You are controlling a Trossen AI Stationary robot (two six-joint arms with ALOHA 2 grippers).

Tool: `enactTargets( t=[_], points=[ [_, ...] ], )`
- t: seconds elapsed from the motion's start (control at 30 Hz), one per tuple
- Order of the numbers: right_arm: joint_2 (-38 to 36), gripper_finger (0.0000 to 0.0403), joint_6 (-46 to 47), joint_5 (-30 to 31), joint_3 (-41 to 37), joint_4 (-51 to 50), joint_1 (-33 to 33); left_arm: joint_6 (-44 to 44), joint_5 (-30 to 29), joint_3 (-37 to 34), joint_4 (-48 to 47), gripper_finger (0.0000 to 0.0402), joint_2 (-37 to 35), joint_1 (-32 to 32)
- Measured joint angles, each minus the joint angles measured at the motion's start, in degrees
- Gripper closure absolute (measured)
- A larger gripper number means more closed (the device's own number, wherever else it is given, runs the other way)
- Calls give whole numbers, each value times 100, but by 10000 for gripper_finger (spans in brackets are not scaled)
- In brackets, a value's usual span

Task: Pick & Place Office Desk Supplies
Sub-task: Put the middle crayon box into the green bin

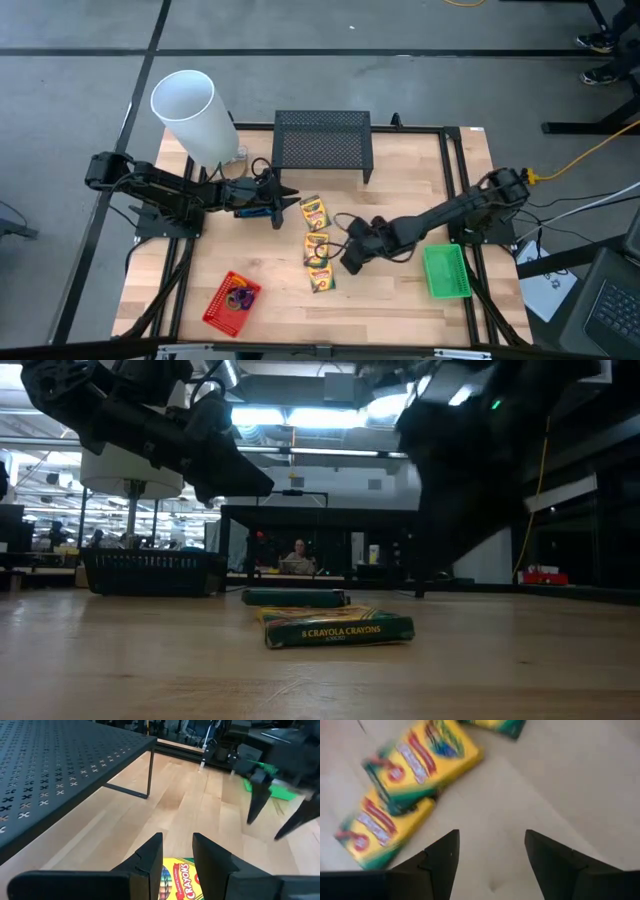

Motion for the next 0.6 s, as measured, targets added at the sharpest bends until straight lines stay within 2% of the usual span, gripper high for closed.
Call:
enactTargets(
  t=[0.1,0.17,0.43,0.6],
  points=[
    [-184,174,392,824,-147,-266,261,0,3,2,-14,297,0,0],
    [-177,174,593,1127,-174,-698,386,0,1,0,-14,297,0,0],
    [-104,174,304,1213,-171,-777,435,266,-172,2,202,297,0,0],
    [-104,175,39,985,-171,-757,270,556,-215,2,292,297,0,0]
  ],
)
